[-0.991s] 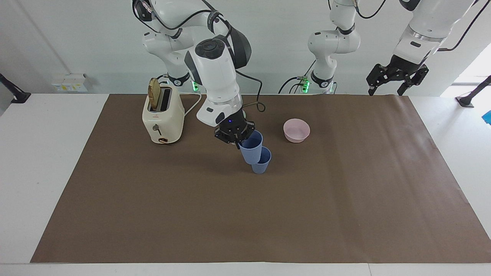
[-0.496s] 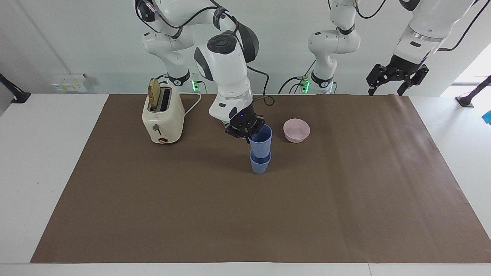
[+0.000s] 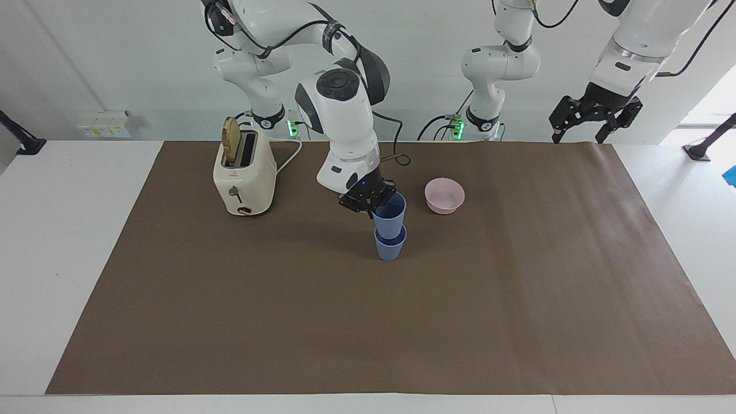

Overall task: Stack blue cups with both arms
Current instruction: 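Lower the held cup into the placed cup and open the right gripper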

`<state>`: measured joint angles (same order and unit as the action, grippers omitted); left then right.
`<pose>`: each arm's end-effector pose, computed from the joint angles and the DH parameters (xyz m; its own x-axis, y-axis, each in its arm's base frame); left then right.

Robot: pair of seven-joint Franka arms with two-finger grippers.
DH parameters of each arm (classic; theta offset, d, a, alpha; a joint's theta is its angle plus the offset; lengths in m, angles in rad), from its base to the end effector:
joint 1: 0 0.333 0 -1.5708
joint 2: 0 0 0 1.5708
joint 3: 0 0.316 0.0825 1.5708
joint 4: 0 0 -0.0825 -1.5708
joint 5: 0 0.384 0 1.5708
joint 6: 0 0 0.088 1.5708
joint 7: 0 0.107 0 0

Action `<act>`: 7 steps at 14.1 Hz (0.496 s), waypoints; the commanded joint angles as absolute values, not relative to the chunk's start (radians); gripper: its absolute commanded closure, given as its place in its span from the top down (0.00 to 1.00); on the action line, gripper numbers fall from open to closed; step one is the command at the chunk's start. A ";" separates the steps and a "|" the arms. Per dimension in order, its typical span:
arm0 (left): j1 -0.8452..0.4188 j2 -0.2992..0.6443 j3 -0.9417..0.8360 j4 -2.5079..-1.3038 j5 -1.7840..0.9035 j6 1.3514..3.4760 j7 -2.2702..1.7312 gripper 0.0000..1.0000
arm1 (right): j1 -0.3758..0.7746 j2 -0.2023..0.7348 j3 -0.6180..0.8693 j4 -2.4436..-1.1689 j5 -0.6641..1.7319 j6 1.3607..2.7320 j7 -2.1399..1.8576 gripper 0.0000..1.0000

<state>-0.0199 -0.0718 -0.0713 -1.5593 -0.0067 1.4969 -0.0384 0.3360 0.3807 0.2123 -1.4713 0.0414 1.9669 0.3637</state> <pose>0.5221 -0.0501 0.6620 0.9985 -0.0531 0.0092 -0.0531 -0.9986 0.0019 0.5937 0.3406 0.4774 0.9869 0.1450 0.0706 0.1544 -0.9761 -0.1531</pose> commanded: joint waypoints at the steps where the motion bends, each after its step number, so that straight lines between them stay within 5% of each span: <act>1: -0.011 -0.080 -0.074 -1.549 -0.014 1.476 -0.035 1.00 | 0.333 0.374 0.218 -1.496 0.057 1.977 0.325 0.00; 7: -0.011 -0.078 -0.074 -1.549 -0.014 1.476 -0.035 1.00 | 0.330 0.391 0.218 -1.514 0.054 1.996 0.295 0.00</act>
